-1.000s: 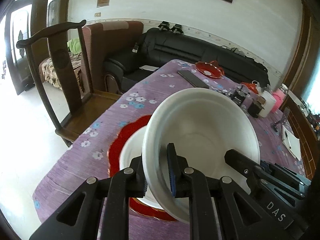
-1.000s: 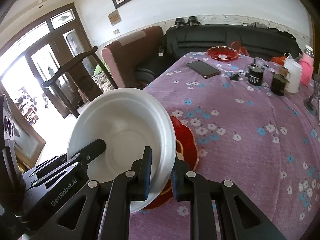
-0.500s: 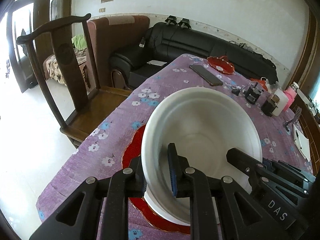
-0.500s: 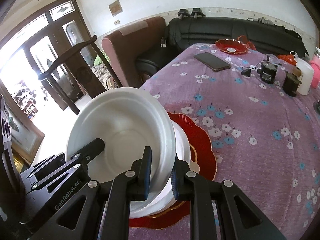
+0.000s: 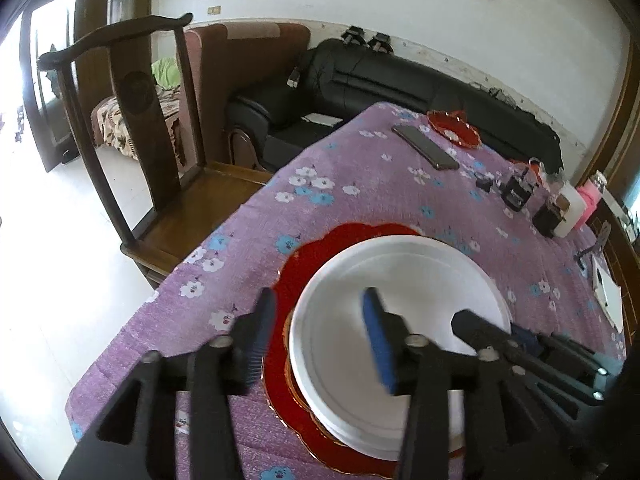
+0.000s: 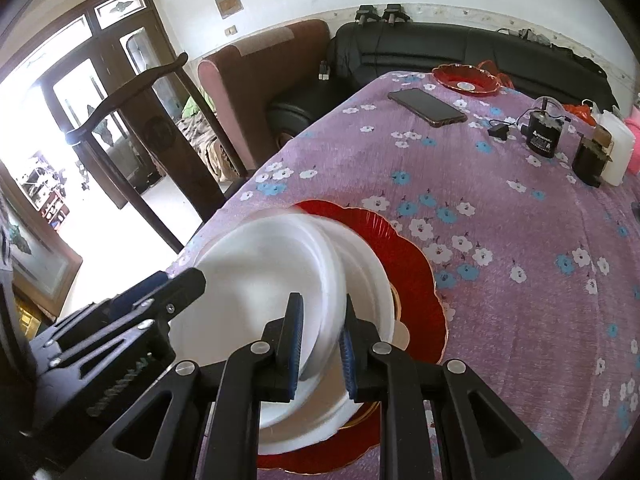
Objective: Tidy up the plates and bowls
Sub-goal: 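Lower the small white bowl into the large white bowl and open both grippers, then lift both grippers up and away from the stacked bowls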
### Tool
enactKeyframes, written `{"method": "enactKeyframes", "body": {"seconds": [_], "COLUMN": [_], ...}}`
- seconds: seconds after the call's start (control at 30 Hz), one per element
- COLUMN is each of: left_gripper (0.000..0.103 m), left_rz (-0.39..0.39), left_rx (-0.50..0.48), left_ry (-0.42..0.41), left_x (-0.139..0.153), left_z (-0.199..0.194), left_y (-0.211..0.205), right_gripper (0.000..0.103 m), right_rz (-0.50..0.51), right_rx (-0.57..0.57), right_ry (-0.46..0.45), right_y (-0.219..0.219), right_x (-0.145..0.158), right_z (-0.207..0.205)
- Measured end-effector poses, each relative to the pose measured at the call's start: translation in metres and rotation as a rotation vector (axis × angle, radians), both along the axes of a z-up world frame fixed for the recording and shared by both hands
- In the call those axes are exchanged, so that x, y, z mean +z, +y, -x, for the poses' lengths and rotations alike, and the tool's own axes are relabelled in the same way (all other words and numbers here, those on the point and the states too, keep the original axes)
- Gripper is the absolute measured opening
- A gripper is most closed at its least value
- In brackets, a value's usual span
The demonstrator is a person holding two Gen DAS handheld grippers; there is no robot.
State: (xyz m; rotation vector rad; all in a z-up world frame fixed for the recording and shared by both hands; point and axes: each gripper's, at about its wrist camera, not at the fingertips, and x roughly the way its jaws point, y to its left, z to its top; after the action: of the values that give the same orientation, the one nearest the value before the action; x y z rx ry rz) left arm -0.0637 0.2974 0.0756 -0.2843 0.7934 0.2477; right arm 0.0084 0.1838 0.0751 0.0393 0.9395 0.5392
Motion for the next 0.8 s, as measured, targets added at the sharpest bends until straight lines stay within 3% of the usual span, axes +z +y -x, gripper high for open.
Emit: {"method": "enactKeyframes", "body": {"seconds": [0.07, 0.3, 0.43, 0.7, 0.8], "left_gripper": [0.059, 0.061, 0.068, 0.077, 0.078], "left_rz": [-0.011, -0.03, -0.024, -0.014, -0.016], "left_rx": [0.01, 0.007, 0.012, 0.022, 0.016], "left_ry": [-0.012, -0.017, -0.019, -0.026, -0.032], "left_x": [0.003, 0.004, 0.005, 0.01, 0.013], "left_z": [0.003, 0.006, 0.007, 0.015, 0.018], "left_y": [0.0, -0.003, -0.004, -0.004, -0.007], "right_gripper": [0.019, 0.019, 0.021, 0.064, 0.065], "right_rz": [0.0, -0.003, -0.022, -0.115, -0.119], "right_rx": [-0.001, -0.012, -0.031, -0.076, -0.08], "right_ry": [-0.001, -0.01, -0.03, -0.085, -0.106], "right_y": [-0.001, -0.001, -0.006, -0.028, -0.033], "right_x": [-0.001, 0.0, 0.005, 0.026, 0.031], "right_z": [-0.001, -0.001, 0.001, 0.008, 0.015]}}
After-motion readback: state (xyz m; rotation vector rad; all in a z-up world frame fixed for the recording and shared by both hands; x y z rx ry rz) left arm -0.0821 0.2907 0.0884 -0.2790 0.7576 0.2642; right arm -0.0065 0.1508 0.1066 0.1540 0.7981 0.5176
